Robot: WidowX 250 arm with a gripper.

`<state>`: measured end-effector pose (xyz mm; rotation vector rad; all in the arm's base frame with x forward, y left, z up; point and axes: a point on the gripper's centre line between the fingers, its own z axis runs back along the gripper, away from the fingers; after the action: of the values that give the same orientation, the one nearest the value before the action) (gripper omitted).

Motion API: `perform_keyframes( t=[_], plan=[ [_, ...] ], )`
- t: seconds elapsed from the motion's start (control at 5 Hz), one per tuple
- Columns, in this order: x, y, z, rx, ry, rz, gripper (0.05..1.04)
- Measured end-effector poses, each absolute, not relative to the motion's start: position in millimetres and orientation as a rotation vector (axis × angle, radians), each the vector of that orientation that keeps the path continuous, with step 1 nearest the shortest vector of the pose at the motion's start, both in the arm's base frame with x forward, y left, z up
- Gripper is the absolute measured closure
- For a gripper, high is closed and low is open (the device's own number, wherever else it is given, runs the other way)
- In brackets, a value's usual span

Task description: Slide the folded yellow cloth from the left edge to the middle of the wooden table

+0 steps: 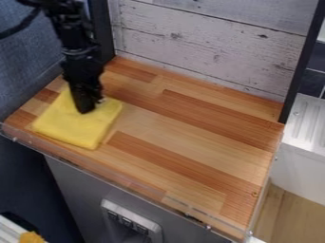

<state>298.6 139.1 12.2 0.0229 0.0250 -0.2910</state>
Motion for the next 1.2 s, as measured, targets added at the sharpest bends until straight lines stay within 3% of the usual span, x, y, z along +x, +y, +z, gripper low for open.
perform_keyframes(
  t=[0.6,1.2],
  plan=[
    [333.2,80.1,14.4,0.027,-0.001,-0.105,1.020],
    [343.1,45.1,12.8,0.000,-0.019,-0.009,1.020]
  ],
)
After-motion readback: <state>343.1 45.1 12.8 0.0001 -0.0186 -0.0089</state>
